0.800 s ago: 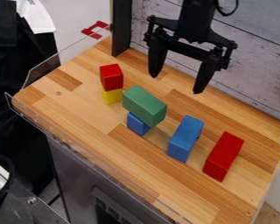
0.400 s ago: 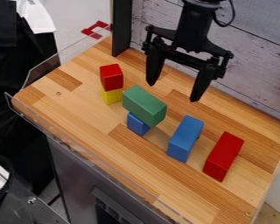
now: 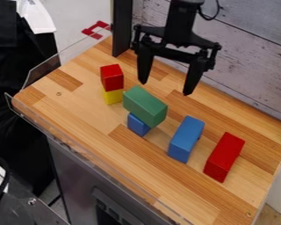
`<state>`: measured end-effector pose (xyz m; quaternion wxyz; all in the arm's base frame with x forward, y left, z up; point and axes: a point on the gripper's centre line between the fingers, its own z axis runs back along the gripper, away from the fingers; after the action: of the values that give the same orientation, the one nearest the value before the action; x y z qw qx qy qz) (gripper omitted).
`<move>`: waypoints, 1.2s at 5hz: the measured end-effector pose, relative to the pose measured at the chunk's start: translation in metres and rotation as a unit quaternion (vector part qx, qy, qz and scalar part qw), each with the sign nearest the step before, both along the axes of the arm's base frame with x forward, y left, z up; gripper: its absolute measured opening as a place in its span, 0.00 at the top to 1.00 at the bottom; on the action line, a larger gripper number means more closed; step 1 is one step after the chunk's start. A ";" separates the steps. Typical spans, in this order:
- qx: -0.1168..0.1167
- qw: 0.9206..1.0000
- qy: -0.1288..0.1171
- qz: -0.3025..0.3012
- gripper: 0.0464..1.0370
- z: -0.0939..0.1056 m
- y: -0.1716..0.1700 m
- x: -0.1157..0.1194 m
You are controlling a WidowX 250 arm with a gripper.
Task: Put the green block on top of the blue and red rectangular blocks
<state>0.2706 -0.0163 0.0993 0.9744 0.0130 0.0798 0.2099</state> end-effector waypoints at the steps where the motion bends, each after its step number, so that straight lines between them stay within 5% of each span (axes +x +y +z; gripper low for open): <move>1: 0.019 0.995 0.000 0.101 0.04 -0.001 0.003 0.000; 2: 0.015 0.981 -0.011 0.191 0.04 -0.005 0.001 0.000; 4: 0.009 0.940 -0.013 0.340 0.04 -0.004 0.001 -0.004; 6: 0.021 0.920 -0.006 0.391 0.04 0.002 0.008 -0.007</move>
<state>0.2638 -0.0086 0.1008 0.8144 -0.0002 0.0682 0.5763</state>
